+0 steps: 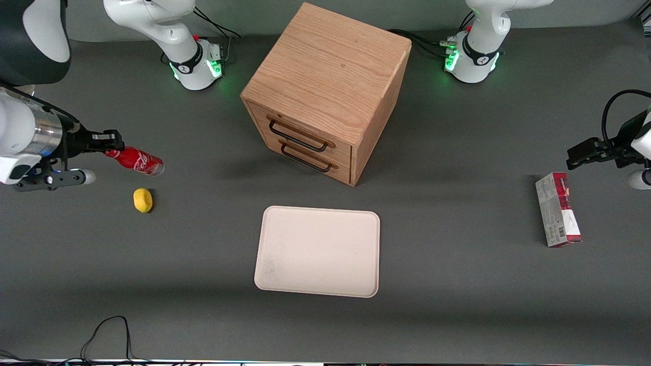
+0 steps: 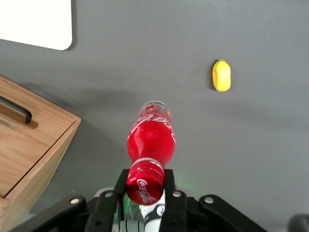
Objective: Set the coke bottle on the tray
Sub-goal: 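Lift the bottle with the right gripper and carry it toward the tray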
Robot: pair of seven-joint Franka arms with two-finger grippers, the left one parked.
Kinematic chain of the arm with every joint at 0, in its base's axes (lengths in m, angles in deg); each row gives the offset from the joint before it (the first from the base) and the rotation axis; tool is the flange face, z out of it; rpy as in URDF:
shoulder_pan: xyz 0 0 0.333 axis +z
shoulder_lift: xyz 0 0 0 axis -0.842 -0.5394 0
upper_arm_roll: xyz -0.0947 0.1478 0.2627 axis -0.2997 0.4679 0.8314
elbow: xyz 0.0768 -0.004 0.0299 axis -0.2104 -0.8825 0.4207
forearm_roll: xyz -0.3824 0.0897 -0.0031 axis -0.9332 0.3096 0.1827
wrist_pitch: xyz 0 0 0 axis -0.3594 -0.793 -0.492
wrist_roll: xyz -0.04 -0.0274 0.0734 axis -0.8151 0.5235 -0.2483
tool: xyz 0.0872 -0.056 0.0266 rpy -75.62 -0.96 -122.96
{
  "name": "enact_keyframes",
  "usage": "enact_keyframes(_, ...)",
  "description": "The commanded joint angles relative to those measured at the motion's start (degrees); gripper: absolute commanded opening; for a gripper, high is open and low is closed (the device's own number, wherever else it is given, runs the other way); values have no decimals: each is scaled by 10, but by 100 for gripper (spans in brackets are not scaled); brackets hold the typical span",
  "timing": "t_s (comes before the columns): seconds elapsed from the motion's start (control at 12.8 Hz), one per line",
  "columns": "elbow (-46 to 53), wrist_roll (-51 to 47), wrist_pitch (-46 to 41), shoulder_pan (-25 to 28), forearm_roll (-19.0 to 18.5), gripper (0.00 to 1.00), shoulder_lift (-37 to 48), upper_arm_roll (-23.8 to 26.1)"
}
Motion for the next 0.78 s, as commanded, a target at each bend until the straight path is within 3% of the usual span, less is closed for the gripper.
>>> enact_keyframes(0.0,106,-24,-50,0,8,0,-70,1)
enact_keyframes(0.16,127,-49,-45,5,8,0,-106,5)
enact_keyframes(0.31,199,-145,-27,8,8,0,-181,50)
enact_keyframes(0.54,231,-328,108,7,8,0,-259,124)
enact_keyframes(0.7,232,-409,200,16,7,0,-297,136)
